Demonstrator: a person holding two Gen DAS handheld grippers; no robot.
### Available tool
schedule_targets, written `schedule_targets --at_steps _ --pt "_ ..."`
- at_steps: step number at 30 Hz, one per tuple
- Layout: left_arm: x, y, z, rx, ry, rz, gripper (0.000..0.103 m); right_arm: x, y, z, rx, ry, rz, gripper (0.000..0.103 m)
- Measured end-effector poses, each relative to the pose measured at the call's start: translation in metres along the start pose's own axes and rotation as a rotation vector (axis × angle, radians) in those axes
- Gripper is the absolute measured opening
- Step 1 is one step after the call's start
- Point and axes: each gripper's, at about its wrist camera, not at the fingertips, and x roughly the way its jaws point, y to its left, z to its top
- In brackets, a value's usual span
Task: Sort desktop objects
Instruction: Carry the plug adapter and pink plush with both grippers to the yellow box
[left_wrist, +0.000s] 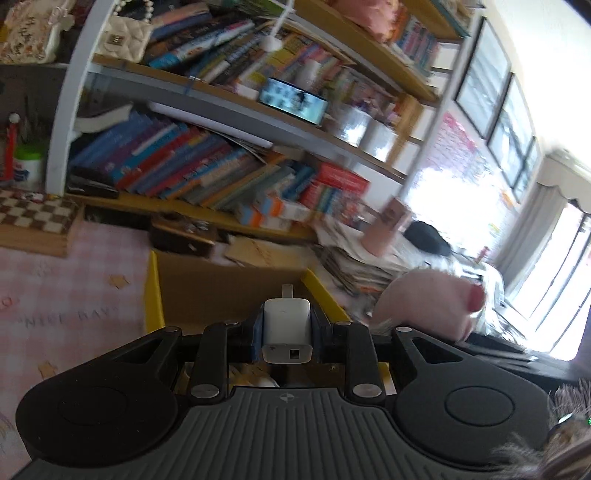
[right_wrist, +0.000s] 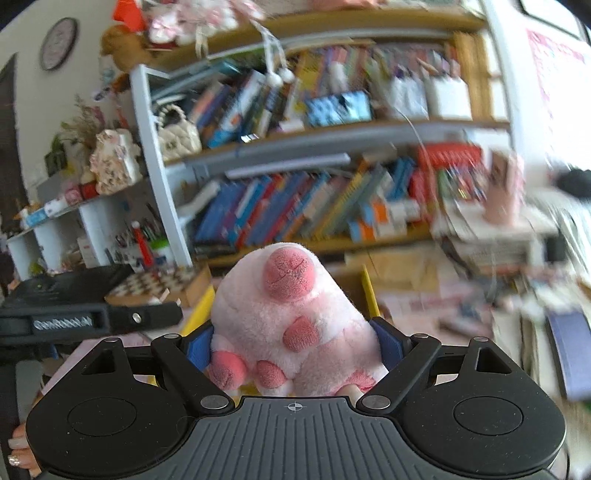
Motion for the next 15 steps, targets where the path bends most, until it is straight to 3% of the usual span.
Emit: schedule_targets --at_steps 6,15 --pt "0.044 0.004 0.012 0.047 0.037 0.093 0.023 0.058 0.003 0.013 -0.074 0.035 0.040 0.087" --pt "0.095 0.018 -0.003 0.091 0.152 0.207 0.023 0.119 -0.003 -0.005 -0.165 0.220 0.058 0.087"
